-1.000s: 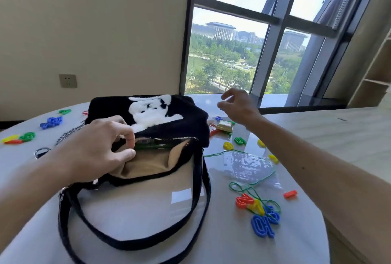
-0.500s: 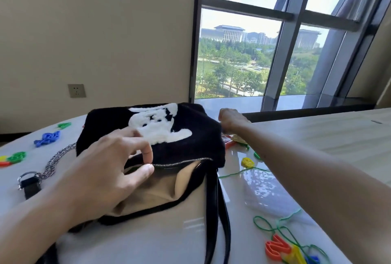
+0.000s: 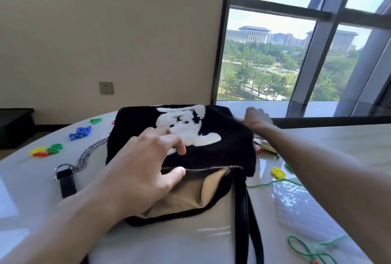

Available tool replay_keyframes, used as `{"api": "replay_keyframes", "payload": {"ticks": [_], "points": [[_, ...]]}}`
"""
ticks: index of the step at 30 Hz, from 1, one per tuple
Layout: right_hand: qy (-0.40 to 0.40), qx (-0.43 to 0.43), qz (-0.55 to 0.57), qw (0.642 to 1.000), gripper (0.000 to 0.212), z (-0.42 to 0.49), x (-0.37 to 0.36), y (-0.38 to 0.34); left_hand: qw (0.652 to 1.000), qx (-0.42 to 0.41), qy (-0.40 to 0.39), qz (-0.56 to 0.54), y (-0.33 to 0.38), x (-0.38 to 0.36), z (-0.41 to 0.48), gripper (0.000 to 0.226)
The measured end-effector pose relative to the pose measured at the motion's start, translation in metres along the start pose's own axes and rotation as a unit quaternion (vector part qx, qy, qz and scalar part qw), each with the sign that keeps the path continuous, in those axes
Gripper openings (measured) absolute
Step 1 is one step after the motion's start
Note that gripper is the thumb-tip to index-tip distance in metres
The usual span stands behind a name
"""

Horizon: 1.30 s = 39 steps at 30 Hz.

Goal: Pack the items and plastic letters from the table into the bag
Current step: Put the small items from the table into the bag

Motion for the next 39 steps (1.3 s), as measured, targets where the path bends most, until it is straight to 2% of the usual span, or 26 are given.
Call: {"api": "replay_keyframes", "payload": {"ticks": [2, 4, 5, 7, 10, 11, 12, 13, 17, 18, 20, 21, 24, 29, 33, 36, 39], "points": [[0.029, -0.012, 0.067, 0.997, 0.057, -0.006, 0.019, 0.008, 1.000, 0.006, -0.018, 0.023, -0.001, -0.001, 0.000, 0.026], [0.016, -0.050, 0.241, 0.969, 0.057, -0.015, 0.036, 0.017, 0.998, 0.022, -0.030, 0.052, -0.008, 0.001, -0.003, 0.031], [0.003, -0.083, 0.358, 0.930, 0.054, -0.021, 0.043, 0.022, 0.996, 0.039, -0.036, 0.071, -0.014, 0.002, -0.004, 0.034], [-0.037, -0.130, 0.554, 0.822, 0.047, -0.038, 0.054, 0.022, 0.987, 0.086, -0.055, 0.123, -0.030, 0.003, -0.009, 0.041], [-0.109, -0.136, 0.714, 0.679, 0.050, -0.071, 0.070, 0.004, 0.967, 0.153, -0.096, 0.177, -0.058, 0.001, -0.015, 0.045], [-0.130, -0.122, 0.733, 0.656, 0.048, -0.085, 0.077, -0.003, 0.965, 0.167, -0.102, 0.175, -0.064, 0.002, -0.017, 0.041], [-0.146, -0.094, 0.731, 0.660, 0.044, -0.101, 0.084, -0.012, 0.964, 0.174, -0.108, 0.172, -0.070, 0.001, -0.018, 0.035], [-0.161, -0.062, 0.713, 0.679, 0.040, -0.117, 0.091, -0.021, 0.964, 0.173, -0.113, 0.168, -0.074, 0.001, -0.018, 0.030], [-0.139, 0.091, 0.589, 0.791, 0.035, -0.195, 0.116, -0.059, 0.978, 0.155, -0.100, 0.097, -0.077, 0.002, -0.017, 0.026], [-0.121, 0.137, 0.528, 0.829, 0.030, -0.219, 0.121, -0.070, 0.983, 0.151, -0.085, 0.062, -0.077, 0.005, -0.016, 0.029], [-0.038, 0.223, 0.324, 0.918, 0.028, -0.261, 0.132, -0.092, 0.989, 0.139, -0.047, -0.007, -0.072, 0.012, -0.014, 0.041], [0.002, 0.262, 0.229, 0.937, 0.029, -0.278, 0.136, -0.104, 0.990, 0.133, -0.024, -0.032, -0.069, 0.016, -0.012, 0.046], [0.070, 0.356, 0.071, 0.929, 0.029, -0.314, 0.131, -0.138, 0.990, 0.116, 0.057, -0.064, -0.058, 0.032, -0.010, 0.049], [0.152, 0.400, -0.127, 0.895, 0.036, -0.326, 0.110, -0.171, 0.981, 0.121, 0.133, -0.073, -0.044, 0.053, -0.010, 0.038], [0.197, 0.418, -0.160, 0.872, 0.047, -0.324, 0.088, -0.200, 0.978, 0.115, 0.158, -0.067, -0.034, 0.063, -0.011, 0.040], [0.231, 0.407, -0.232, 0.853, 0.022, -0.308, 0.069, -0.213, 0.978, 0.109, 0.166, -0.070, -0.030, 0.066, -0.011, 0.035], [0.187, 0.397, -0.262, 0.860, 0.045, -0.279, 0.055, -0.220, 0.976, 0.104, 0.175, -0.072, -0.029, 0.069, -0.010, 0.036]]}}
Point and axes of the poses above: each hand's wrist, its own z-axis towards the middle knuckle, its own x-axis out of the back of the hand, y = z × x, the point moved 10 cm from there along z, towards the middle knuckle, and after that the axes turned 2 degrees about -z, right-handed, at the moved point
